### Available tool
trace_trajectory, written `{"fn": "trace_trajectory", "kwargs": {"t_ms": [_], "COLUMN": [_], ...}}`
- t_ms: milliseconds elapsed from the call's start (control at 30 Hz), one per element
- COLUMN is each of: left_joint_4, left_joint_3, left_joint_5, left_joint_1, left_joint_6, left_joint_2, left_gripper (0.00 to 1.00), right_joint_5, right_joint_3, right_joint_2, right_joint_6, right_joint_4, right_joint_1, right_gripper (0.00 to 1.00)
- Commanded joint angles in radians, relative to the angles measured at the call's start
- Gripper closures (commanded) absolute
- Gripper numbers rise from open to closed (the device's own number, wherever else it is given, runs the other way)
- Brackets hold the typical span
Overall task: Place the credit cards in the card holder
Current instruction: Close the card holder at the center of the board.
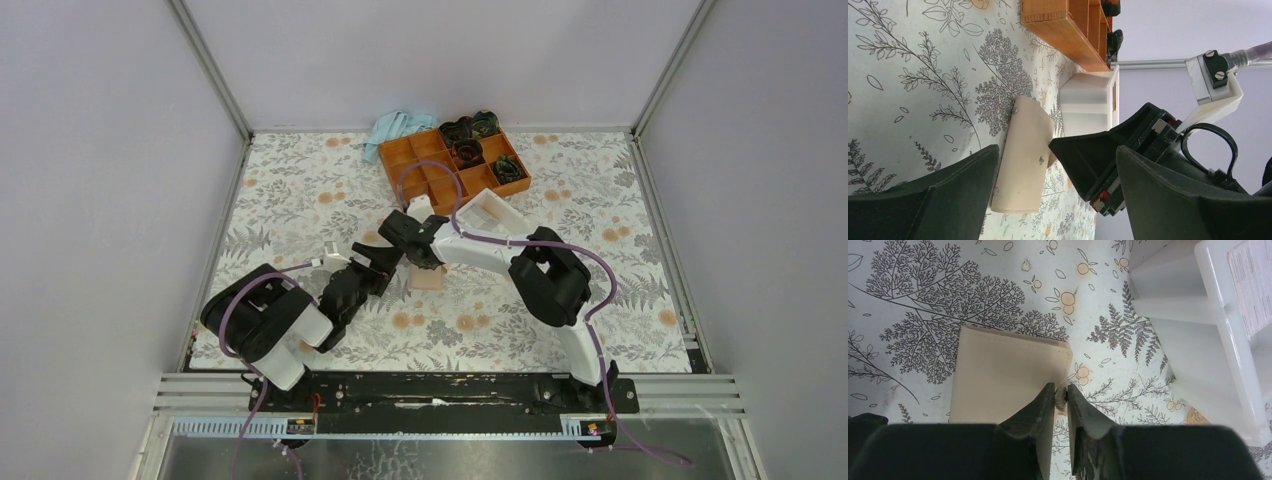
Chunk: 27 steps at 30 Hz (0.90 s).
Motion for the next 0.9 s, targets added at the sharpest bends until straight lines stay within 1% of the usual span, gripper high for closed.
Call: {"fn": "trace_trajectory", "kwargs": {"t_ms": [0,233,433,867], "left_joint_4": [0.069,0.068,0.068,0.079], "left_joint_3": [-0.008,-0.004,-0.007,0.007], "left_joint_5": [0.006,0.009,0.011,0.025], "left_joint_1": [0.007,0.007,0.007,0.005], "left_joint_6": [0.0,0.006,0.008,0.004], "left_joint_2": [0.013,0.017,0.017,0.029], "left_gripper": [0.06,0.06,0.06,0.06], "right_joint_5": [0.056,0.061,0.067,0.076], "right_joint_3": [0.027,0.03,0.032,0.028], "right_joint_2": [-0.022,-0.031,-0.036,-0.052], "right_joint_6": [0.01,0.006,0.008,0.011], "right_joint_4": [-0.025,-0.014,-0.013,-0.007], "right_joint_1": [0.024,0.039,0.049,0.062], "right_gripper": [0.78,0.78,0.75,0.75]}}
